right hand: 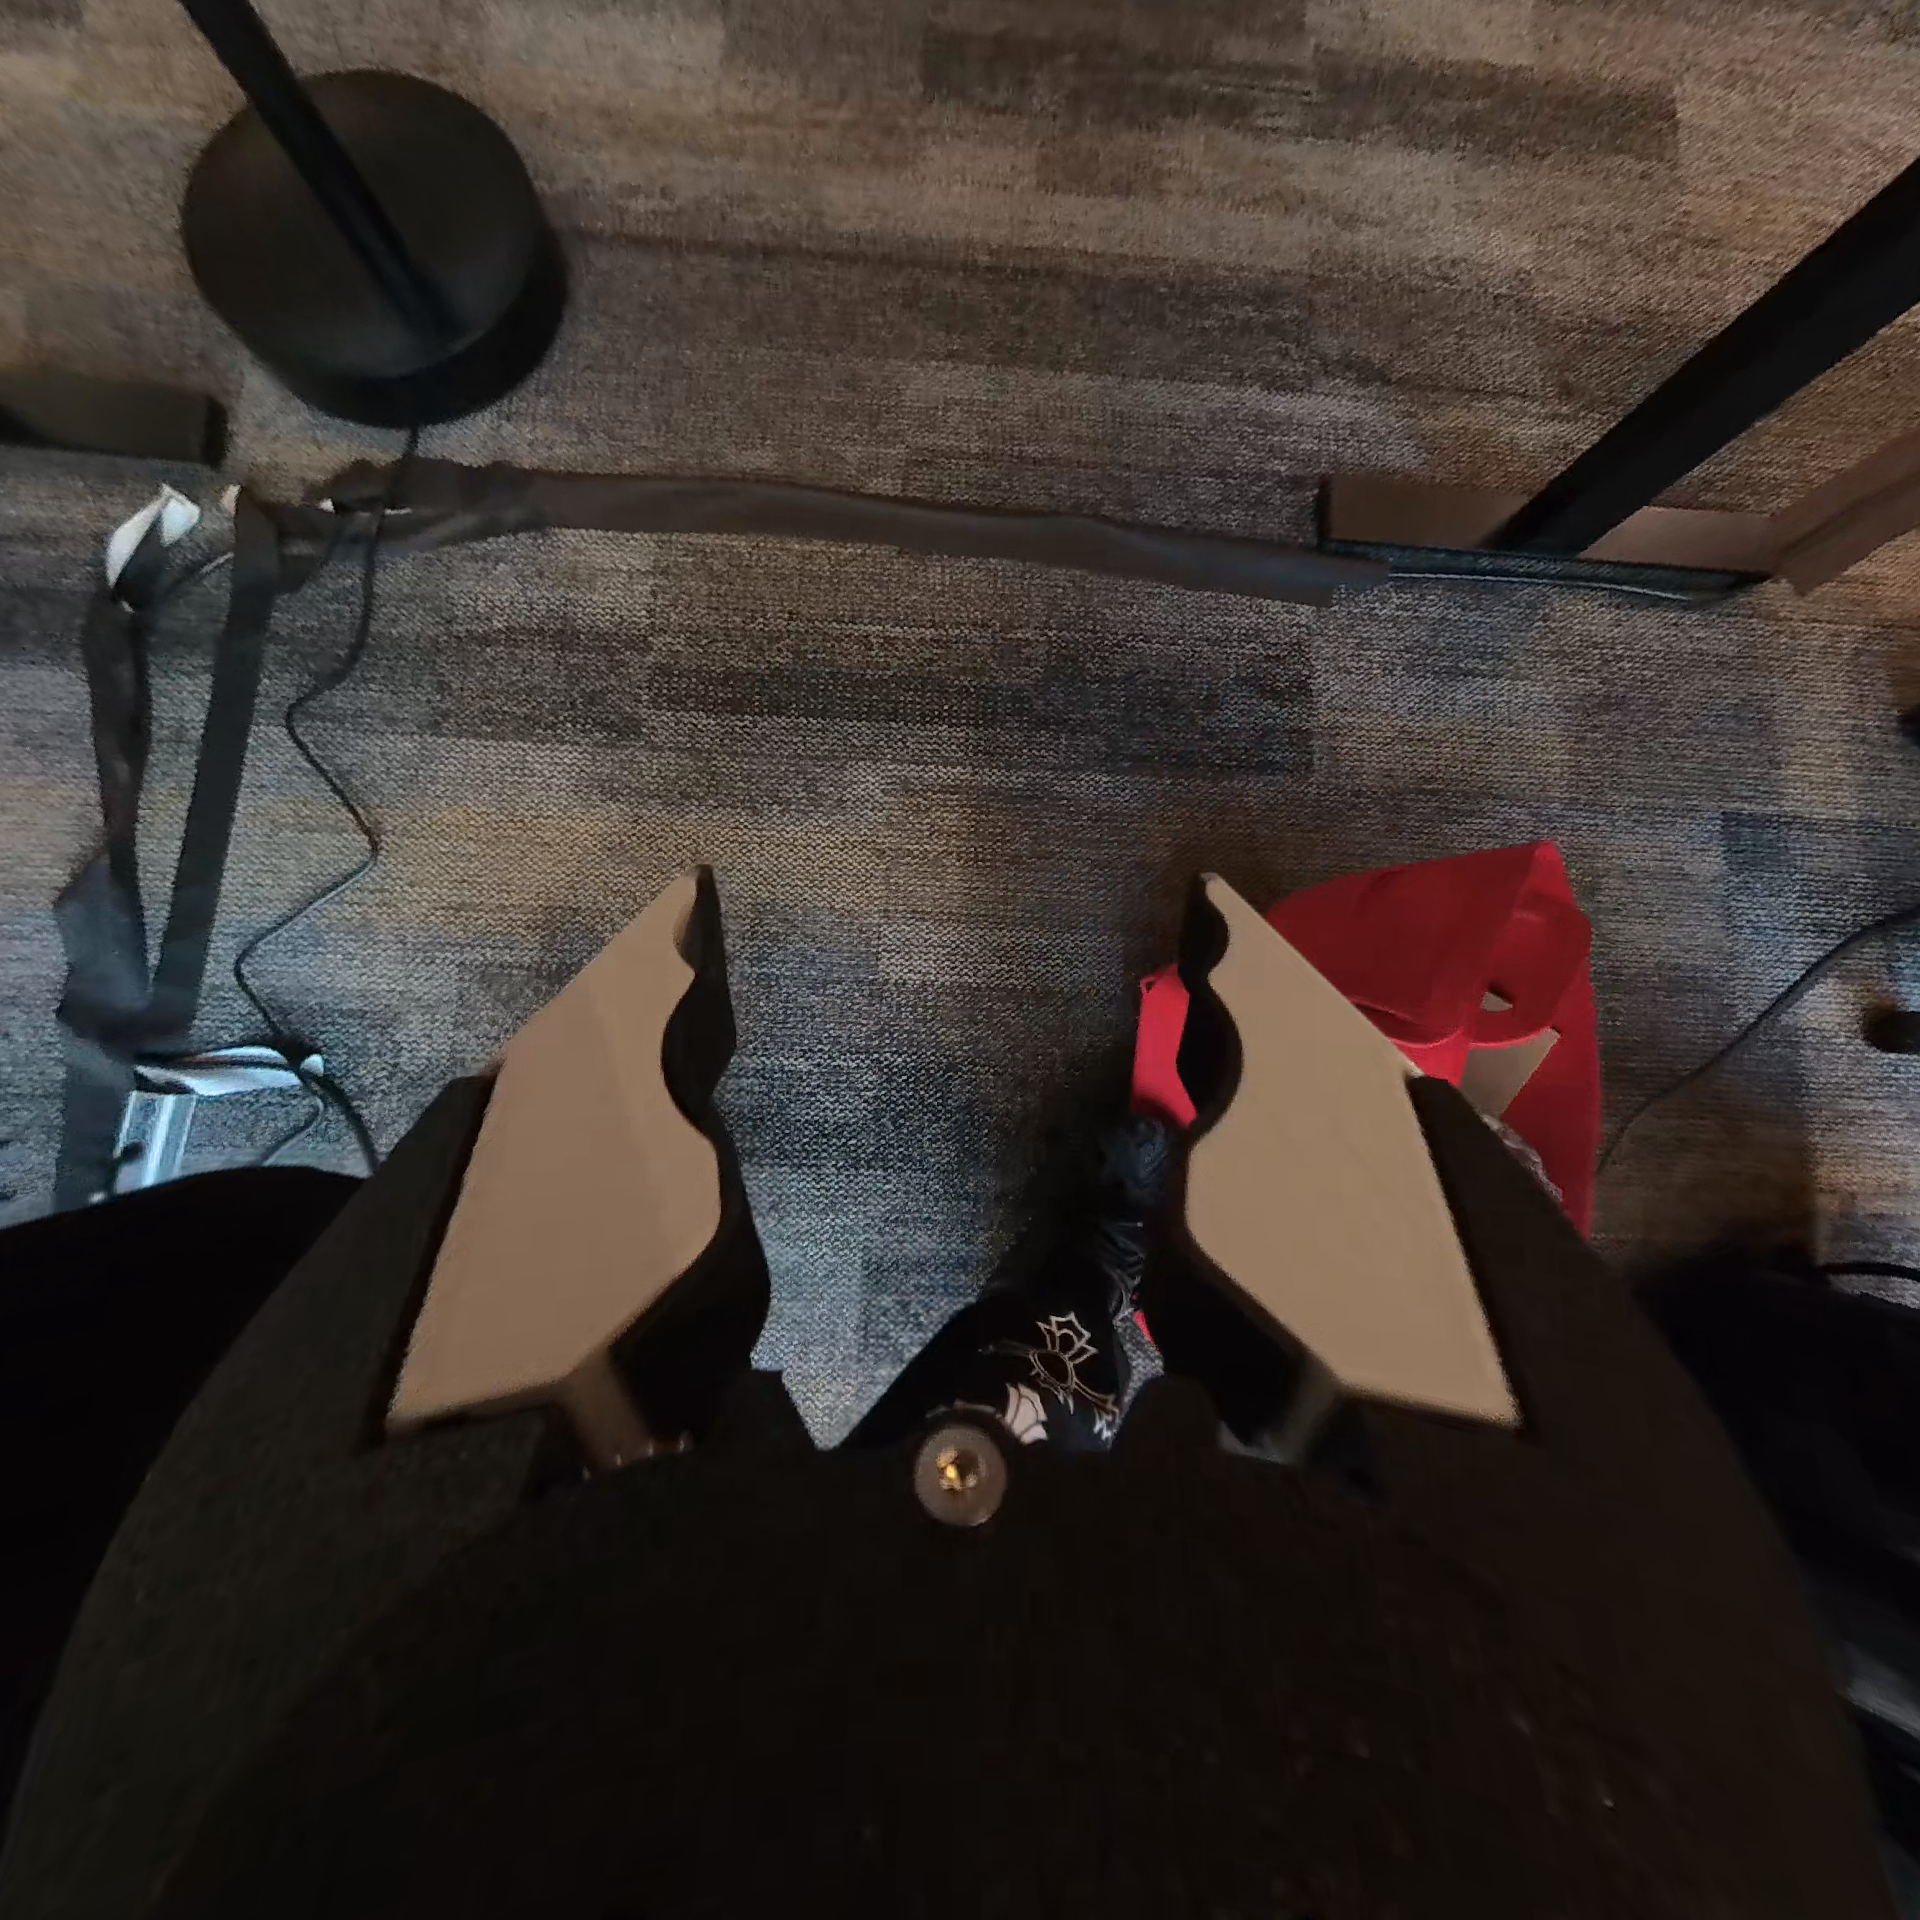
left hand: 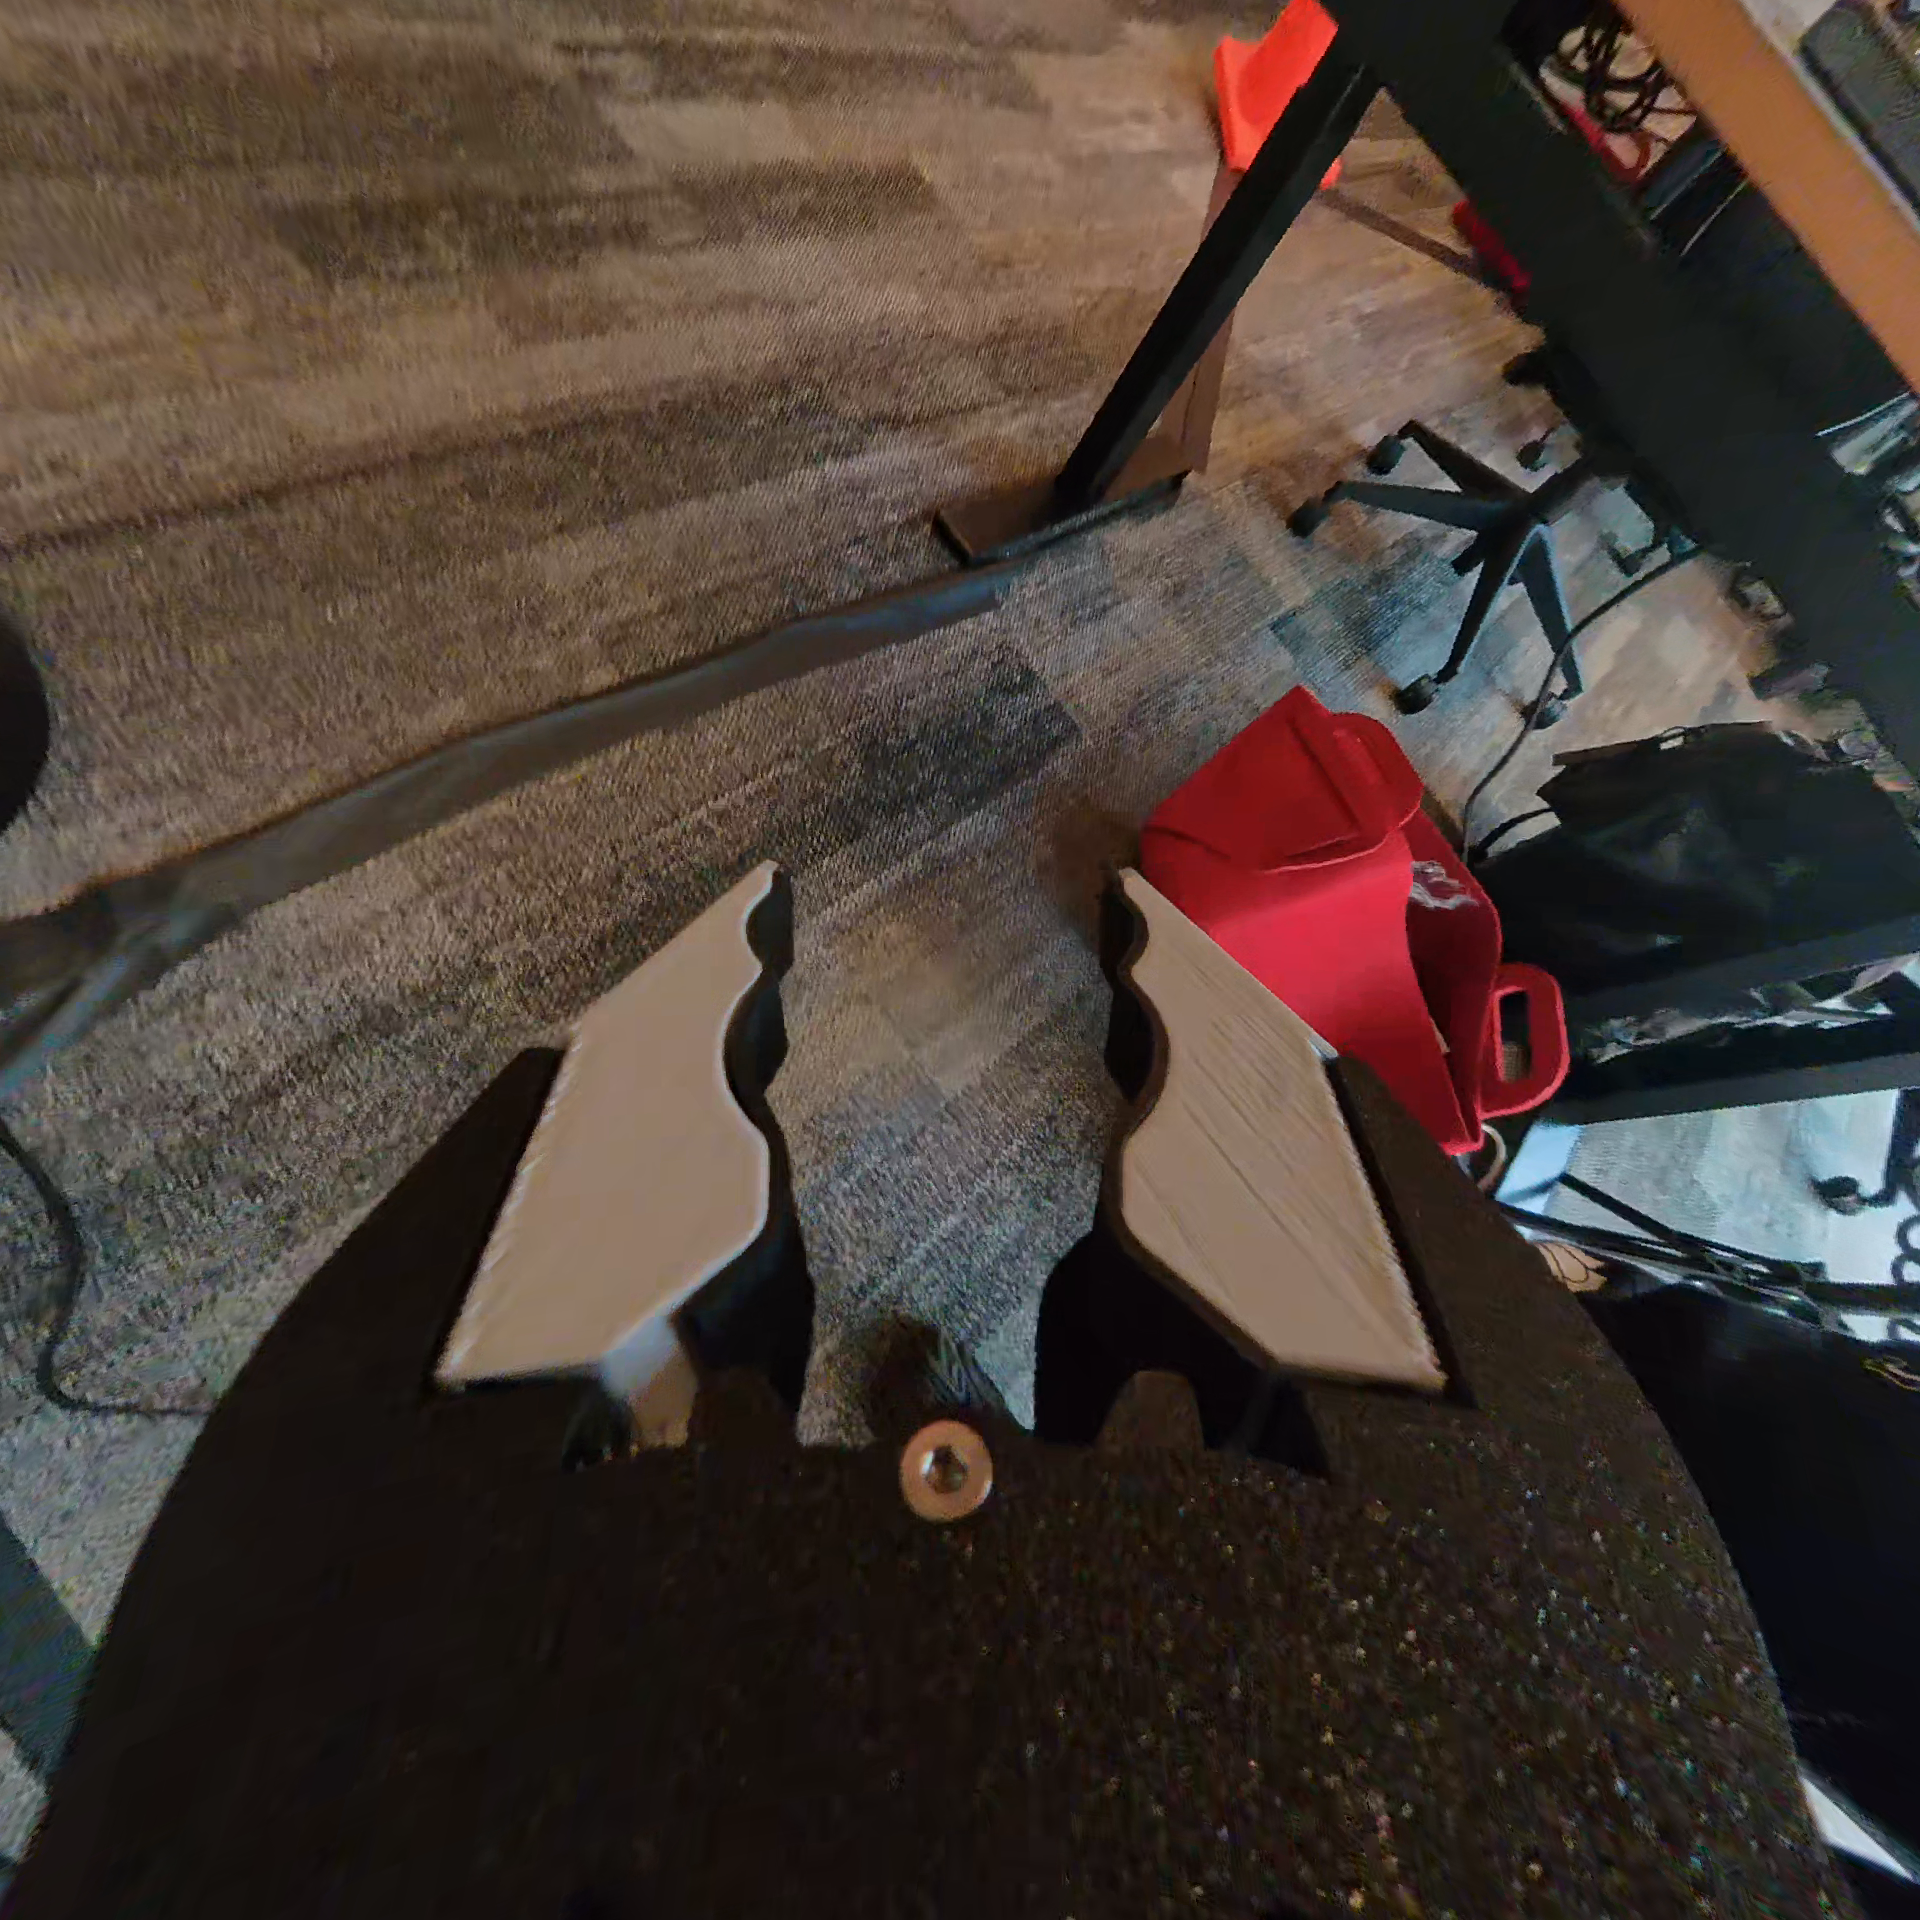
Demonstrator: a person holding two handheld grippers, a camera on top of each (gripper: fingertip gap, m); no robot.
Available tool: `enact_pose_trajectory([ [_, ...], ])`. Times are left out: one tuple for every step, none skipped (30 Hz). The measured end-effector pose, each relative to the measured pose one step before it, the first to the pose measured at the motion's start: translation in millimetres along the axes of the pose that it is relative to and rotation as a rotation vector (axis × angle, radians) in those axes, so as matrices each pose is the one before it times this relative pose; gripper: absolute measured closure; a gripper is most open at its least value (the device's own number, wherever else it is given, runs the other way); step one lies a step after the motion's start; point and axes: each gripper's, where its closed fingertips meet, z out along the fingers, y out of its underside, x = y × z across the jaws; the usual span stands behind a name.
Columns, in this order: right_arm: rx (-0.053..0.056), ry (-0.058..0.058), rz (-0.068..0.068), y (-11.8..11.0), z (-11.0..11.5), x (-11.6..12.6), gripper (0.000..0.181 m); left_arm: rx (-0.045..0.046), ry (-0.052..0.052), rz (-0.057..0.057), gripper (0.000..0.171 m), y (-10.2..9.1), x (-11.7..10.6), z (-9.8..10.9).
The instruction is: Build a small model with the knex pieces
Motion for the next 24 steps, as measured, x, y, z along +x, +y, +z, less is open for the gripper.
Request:
enact_pose_trajectory([
  [-0.0096, -0.0058, -0.0077, -0.67, -0.58, -1.99, 0.095, -0.00855, 0.0015, -0.0089, 0.113, 5.27, 1.13, -2.65],
  [-0.0085, -0.0048, -0.0114, -0.39, -0.60, -1.38, 0.095, -0.00490, 0.0017, -0.0069, 0.113, 3.91, 1.37, -1.85],
  [-0.0103, -0.0030, -0.0124, 0.35, -0.33, -0.58, 0.094, -0.00196, 0.0019, -0.0073, 0.113, 2.95, 1.34, -1.32],
  [-0.0099, -0.0012, -0.0075, 0.56, 0.17, 0.16, 0.095, 0.00024, 0.0019, -0.0098, 0.113, 1.92, 1.07, -0.93],
  [-0.0080, -0.0019, 0.0017, 0.20, 0.69, 0.30, 0.095, 0.00180, 0.0019, -0.0128, 0.113, 1.16, 0.87, -0.80],
  [-0.0063, -0.0053, 0.0121, -0.36, 1.19, -0.39, 0.095, 0.00314, 0.0009, -0.0137, 0.113, 0.41, 0.54, -1.09],
  [-0.0023, -0.0077, 0.0173, -1.51, 1.61, -1.29, 0.095, 0.00417, -0.0012, -0.0112, 0.113, -0.15, 0.10, -1.37],
  [0.0009, -0.0101, 0.0150, -2.51, 1.79, -2.29, 0.095, 0.00323, -0.0037, -0.0065, 0.113, -0.43, -0.57, -1.66],
  [0.0032, -0.0113, 0.0077, -3.24, 1.98, -3.20, 0.095, 0.00008, -0.0057, -0.0020, 0.113, -0.23, -1.16, -1.41],
  [0.0042, -0.0114, -0.0026, -3.51, 1.56, -3.55, 0.095, -0.00298, -0.0063, 0.0003, 0.113, 0.06, -1.82, -0.71],
  [0.0045, -0.0072, -0.0116, -3.39, 0.38, -3.00, 0.095, -0.00518, -0.0042, -0.0004, 0.113, 0.07, -1.92, 0.57],
  [0.0074, -0.0028, -0.0134, -3.20, -0.61, -1.83, 0.095, -0.00713, 0.0001, -0.0014, 0.113, -0.45, -1.31, 2.01],
  [0.0072, -0.0015, -0.0064, -2.44, -0.80, -0.77, 0.095, -0.00749, 0.0038, 0.0012, 0.113, -2.09, -0.39, 3.20],
  [0.0067, -0.0025, 0.0051, -1.48, -0.24, 0.23, 0.096, -0.00457, 0.0055, 0.0081, 0.113, -4.99, 0.79, 3.94],
  [0.0068, -0.0012, 0.0145, -0.82, 0.76, 1.52, 0.096, -0.00040, 0.0054, 0.0164, 0.113, -8.05, 1.67, 4.14],
  [0.0074, 0.0015, 0.0185, -0.30, 1.30, 2.77, 0.096, 0.00180, 0.0050, 0.0223, 0.113, -10.46, 2.23, 4.71],
  [0.0077, 0.0049, 0.0202, -0.29, 1.73, 4.05, 0.096, 0.00246, 0.0042, 0.0244, 0.113, -12.07, 2.45, 5.18],
  [0.0089, 0.0077, 0.0237, -0.92, 1.33, 5.05, 0.095, 0.00388, 0.0020, 0.0235, 0.113, -13.43, 2.09, 5.59],
  [0.0144, 0.0105, 0.0265, -2.50, 0.20, 5.99, 0.095, 0.00635, 0.0007, 0.0219, 0.113, -14.68, 2.04, 6.07],
  [0.0176, 0.0141, 0.0254, -3.49, -0.80, 6.98, 0.095, 0.00874, 0.0006, 0.0216, 0.113, -15.60, 2.11, 6.58],
  [0.0136, 0.0157, 0.0223, -3.39, -1.03, 7.73, 0.095, 0.00956, 0.0007, 0.0222, 0.113, -16.24, 2.39, 7.13],
  [0.0113, 0.0162, 0.0202, -3.10, -0.56, 8.71, 0.095, 0.00791, 0.0013, 0.0229, 0.113, -16.41, 2.80, 7.79],
  [0.0102, 0.0162, 0.0181, -3.31, 0.45, 9.54, 0.095, 0.00646, -0.0002, 0.0230, 0.113, -16.45, 2.63, 8.54],
  [0.0063, 0.0141, 0.0157, -3.21, 1.95, 9.93, 0.095, 0.00615, -0.0015, 0.0208, 0.113, -16.47, 2.48, 9.17],
])
